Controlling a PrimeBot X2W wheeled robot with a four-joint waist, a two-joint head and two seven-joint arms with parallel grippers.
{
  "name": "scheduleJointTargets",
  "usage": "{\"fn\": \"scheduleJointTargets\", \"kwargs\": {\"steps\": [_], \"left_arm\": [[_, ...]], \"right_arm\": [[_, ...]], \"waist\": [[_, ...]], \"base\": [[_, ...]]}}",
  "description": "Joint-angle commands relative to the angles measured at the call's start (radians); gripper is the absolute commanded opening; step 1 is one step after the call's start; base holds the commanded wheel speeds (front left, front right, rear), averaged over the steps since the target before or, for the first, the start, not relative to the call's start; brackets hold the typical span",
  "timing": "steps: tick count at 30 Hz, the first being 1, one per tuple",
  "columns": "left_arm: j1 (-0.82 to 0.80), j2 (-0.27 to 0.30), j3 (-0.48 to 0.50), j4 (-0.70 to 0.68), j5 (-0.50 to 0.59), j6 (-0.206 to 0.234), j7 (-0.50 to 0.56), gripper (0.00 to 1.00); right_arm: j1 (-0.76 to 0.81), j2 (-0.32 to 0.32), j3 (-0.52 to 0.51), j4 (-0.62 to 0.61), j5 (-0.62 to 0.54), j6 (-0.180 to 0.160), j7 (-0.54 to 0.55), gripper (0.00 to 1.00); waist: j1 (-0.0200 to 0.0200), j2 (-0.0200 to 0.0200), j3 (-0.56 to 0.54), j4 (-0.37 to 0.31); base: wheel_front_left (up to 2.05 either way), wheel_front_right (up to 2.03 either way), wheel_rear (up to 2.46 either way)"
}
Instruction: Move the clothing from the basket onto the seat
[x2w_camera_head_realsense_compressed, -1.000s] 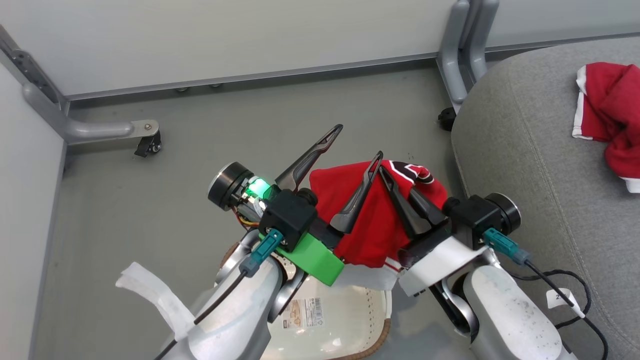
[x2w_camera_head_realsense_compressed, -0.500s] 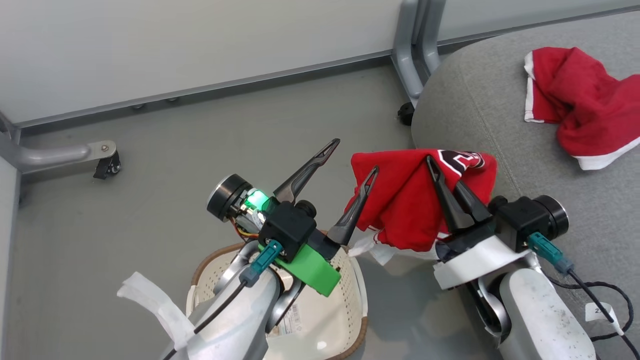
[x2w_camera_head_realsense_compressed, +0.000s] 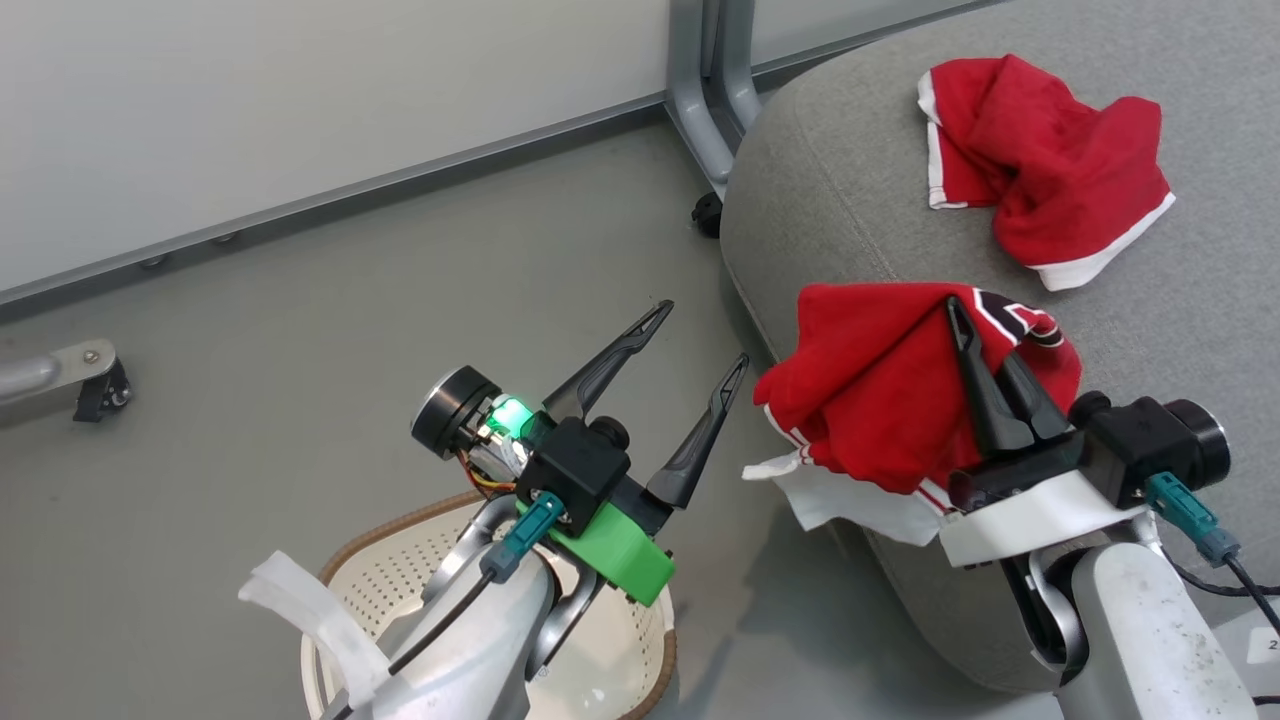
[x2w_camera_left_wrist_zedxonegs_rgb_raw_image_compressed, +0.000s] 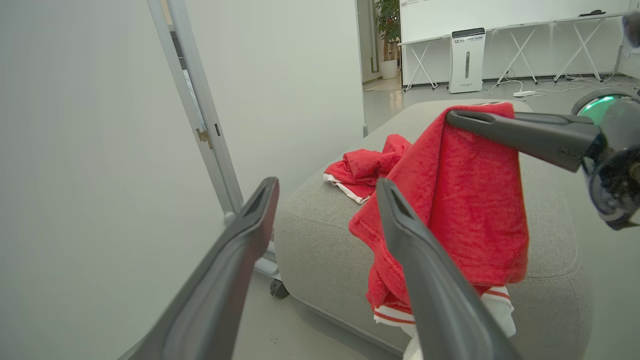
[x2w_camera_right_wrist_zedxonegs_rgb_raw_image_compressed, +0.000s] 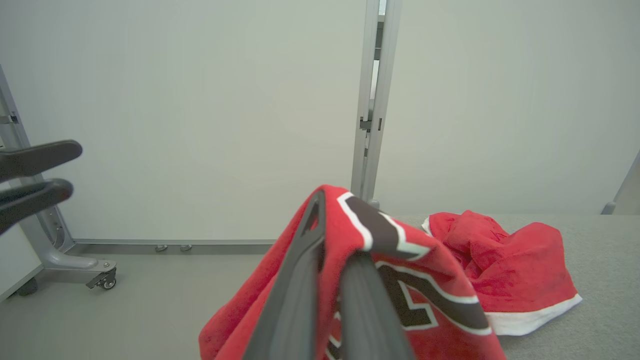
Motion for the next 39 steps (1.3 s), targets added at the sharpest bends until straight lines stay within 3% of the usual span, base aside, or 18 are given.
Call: {"fn": "scheduleJointTargets", "kwargs": {"steps": [1,13,22,39], "left_arm": [[0.009,0.005,0.000,0.003,0.003,-0.003,-0.001,1.00],[-0.016,0.008,-0.004,0.012,0.012,-0.006,0.000,1.00],[-0.042,0.014,-0.008,0.013,0.015,-0.009,0.000,1.00],[-0.151,0.044,-0.037,0.015,0.040,-0.012,-0.001,1.00]], "right_arm": [[0.014,-0.005,-0.012,-0.011,-0.009,-0.001,-0.005,0.00],[0.059,-0.003,-0.124,-0.032,-0.003,-0.001,-0.005,0.00],[-0.007,-0.003,-0.157,-0.026,0.021,-0.001,-0.005,0.00],[-0.459,-0.153,-0.239,-0.004,0.002,-0.001,-0.005,0.00]], "waist": [[0.0000,0.0097,0.016,-0.033],[0.0000,0.0097,0.058,-0.076],[0.0000,0.0097,0.106,-0.067],[0.0000,0.0097,0.343,-0.036]], "base": [[0.00,0.00,0.00],[0.00,0.00,0.00],[0.00,0.00,0.00],[0.00,0.00,0.00]]}}
